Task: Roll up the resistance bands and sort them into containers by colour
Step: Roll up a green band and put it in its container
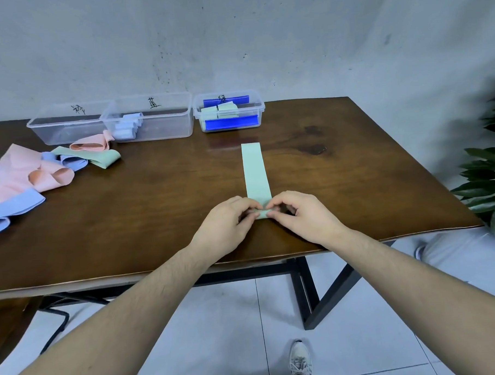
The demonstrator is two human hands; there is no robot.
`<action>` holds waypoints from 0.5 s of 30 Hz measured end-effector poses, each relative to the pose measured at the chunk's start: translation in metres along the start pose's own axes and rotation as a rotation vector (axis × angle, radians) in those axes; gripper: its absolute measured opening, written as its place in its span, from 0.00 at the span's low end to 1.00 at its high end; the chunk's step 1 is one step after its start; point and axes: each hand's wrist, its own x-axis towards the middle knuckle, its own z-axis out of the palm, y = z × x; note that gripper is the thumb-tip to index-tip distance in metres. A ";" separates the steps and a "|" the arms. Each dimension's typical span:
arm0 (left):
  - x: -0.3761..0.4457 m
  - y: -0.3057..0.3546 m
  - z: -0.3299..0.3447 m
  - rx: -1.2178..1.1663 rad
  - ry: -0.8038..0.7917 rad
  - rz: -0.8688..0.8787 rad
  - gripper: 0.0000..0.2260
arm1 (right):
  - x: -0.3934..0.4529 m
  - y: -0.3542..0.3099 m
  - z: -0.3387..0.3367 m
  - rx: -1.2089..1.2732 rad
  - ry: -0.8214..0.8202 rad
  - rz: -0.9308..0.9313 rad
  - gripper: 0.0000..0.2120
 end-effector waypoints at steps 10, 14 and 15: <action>0.000 0.005 0.002 0.081 -0.018 0.003 0.09 | 0.002 0.005 0.006 -0.147 -0.001 -0.059 0.09; 0.000 0.004 0.003 0.105 -0.032 -0.009 0.12 | 0.002 0.007 0.008 -0.197 -0.007 -0.086 0.12; 0.000 0.004 0.002 0.108 -0.037 -0.011 0.12 | 0.003 0.007 0.007 -0.204 -0.004 -0.088 0.12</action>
